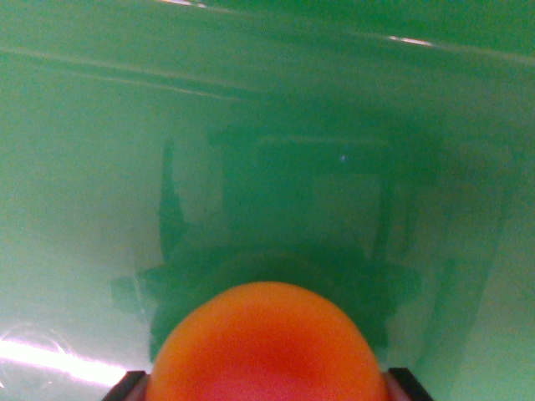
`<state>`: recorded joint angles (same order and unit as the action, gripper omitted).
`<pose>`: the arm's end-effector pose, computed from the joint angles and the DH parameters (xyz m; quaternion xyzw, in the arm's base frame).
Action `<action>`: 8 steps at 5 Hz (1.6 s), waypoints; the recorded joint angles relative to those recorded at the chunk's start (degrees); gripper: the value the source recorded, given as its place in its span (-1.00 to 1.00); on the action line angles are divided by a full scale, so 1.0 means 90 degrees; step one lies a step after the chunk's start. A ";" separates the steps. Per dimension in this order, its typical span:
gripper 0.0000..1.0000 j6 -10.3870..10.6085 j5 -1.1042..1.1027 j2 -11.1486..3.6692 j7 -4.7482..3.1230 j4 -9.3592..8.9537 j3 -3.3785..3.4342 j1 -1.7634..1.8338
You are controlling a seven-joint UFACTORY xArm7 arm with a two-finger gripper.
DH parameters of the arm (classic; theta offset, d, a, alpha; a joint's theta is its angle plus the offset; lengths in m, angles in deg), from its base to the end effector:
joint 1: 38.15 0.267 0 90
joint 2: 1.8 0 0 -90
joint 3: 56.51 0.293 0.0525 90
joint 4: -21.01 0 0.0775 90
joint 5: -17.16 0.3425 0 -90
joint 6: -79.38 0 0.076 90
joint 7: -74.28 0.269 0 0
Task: Pick fruit
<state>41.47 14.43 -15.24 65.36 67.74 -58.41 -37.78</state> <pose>0.4258 -0.0179 0.0219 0.9955 0.0840 -0.0417 0.0140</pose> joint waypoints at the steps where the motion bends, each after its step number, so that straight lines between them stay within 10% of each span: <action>1: 1.00 0.0000 0.0000 0.0000 0.0000 0.0000 0.0000 0.0000; 8: 1.00 -0.0359 0.0003 0.0126 -0.0011 0.0233 0.0002 0.0002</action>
<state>38.24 14.46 -14.10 65.26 69.83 -58.39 -37.76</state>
